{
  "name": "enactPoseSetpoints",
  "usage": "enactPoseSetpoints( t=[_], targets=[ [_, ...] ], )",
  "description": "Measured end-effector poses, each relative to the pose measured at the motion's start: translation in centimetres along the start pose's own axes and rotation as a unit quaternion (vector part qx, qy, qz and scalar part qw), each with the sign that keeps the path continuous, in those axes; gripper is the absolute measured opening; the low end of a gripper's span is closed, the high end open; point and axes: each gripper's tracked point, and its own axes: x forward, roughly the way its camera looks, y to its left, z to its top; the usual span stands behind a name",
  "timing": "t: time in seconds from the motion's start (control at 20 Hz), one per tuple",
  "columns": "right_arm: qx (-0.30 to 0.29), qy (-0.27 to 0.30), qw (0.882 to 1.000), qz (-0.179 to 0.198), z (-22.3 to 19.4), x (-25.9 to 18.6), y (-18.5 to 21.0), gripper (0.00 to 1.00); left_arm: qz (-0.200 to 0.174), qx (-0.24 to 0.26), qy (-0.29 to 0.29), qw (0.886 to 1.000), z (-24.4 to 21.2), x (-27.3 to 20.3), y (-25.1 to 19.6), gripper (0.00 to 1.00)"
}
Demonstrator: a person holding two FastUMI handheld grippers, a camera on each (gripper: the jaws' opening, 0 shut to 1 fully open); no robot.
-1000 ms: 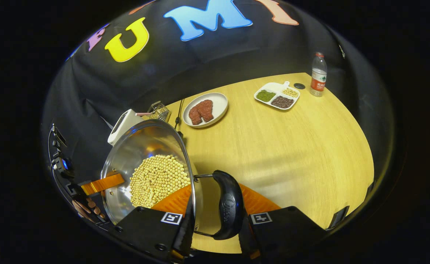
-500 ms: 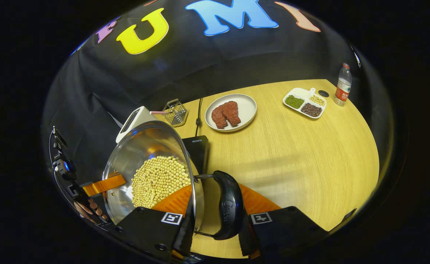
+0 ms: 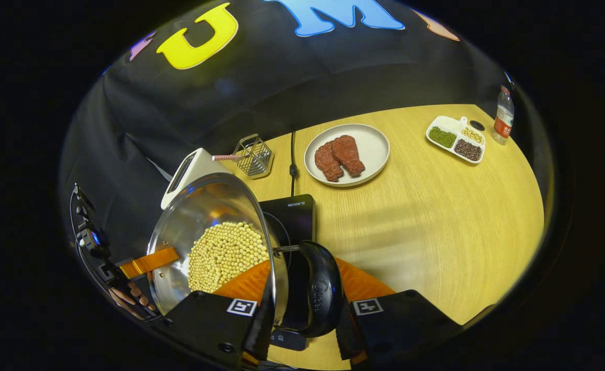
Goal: First push the handle of the pot to place it horizontally, then grasp the pot with both hands and set it on the induction cooktop.
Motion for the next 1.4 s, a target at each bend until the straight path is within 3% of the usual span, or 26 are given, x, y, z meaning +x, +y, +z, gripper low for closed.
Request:
enactPoseSetpoints(
  t=[0.05, 0.15, 0.25, 0.3, 0.35, 0.45, 0.6, 1.05, 1.2, 1.25, 1.4],
  targets=[
    [0.001, 0.001, 1.000, 0.000, 0.2, 0.5, 0.2, 0.49, 0.001, -0.001, 0.000, 1.000, 0.3, 0.5, 0.5, 0.48],
    [0.003, 0.002, 1.000, 0.000, 0.3, 1.6, 0.7, 0.53, 0.003, -0.003, 0.000, 1.000, 0.5, 1.3, 1.5, 0.52],
    [0.003, 0.004, 1.000, -0.001, 0.4, 2.8, 1.0, 0.53, 0.004, -0.004, 0.001, 1.000, 0.6, 2.0, 2.3, 0.44],
    [0.003, 0.006, 1.000, -0.001, 0.3, 3.2, 1.1, 0.53, 0.005, -0.005, 0.001, 1.000, 0.6, 2.2, 2.7, 0.52],
    [0.003, 0.007, 1.000, -0.001, 0.3, 3.6, 1.2, 0.53, 0.006, -0.005, 0.002, 1.000, 0.6, 2.5, 3.2, 0.44],
    [0.004, 0.008, 1.000, -0.001, 0.4, 4.3, 1.3, 0.53, 0.007, -0.005, 0.003, 1.000, 0.7, 3.2, 3.7, 0.52],
    [0.006, 0.009, 1.000, -0.002, 0.5, 5.6, 1.4, 0.49, 0.005, -0.005, -0.001, 1.000, 1.0, 4.3, 4.5, 0.52],
    [-0.004, 0.023, 1.000, -0.011, -0.5, 8.2, 0.3, 0.53, -0.002, -0.010, 0.006, 1.000, -0.4, 7.0, 5.9, 0.53],
    [-0.002, 0.027, 1.000, -0.002, -1.0, 8.3, 0.1, 0.51, -0.004, -0.004, 0.001, 1.000, -1.1, 6.2, 6.4, 0.44],
    [0.002, 0.018, 1.000, 0.001, -0.7, 8.8, 0.2, 0.54, -0.004, -0.006, -0.004, 1.000, -0.8, 6.3, 6.4, 0.53],
    [-0.005, 0.014, 1.000, 0.005, -0.8, 8.8, 0.2, 0.53, -0.005, -0.013, 0.001, 1.000, -0.8, 6.5, 6.6, 0.44]
  ],
)
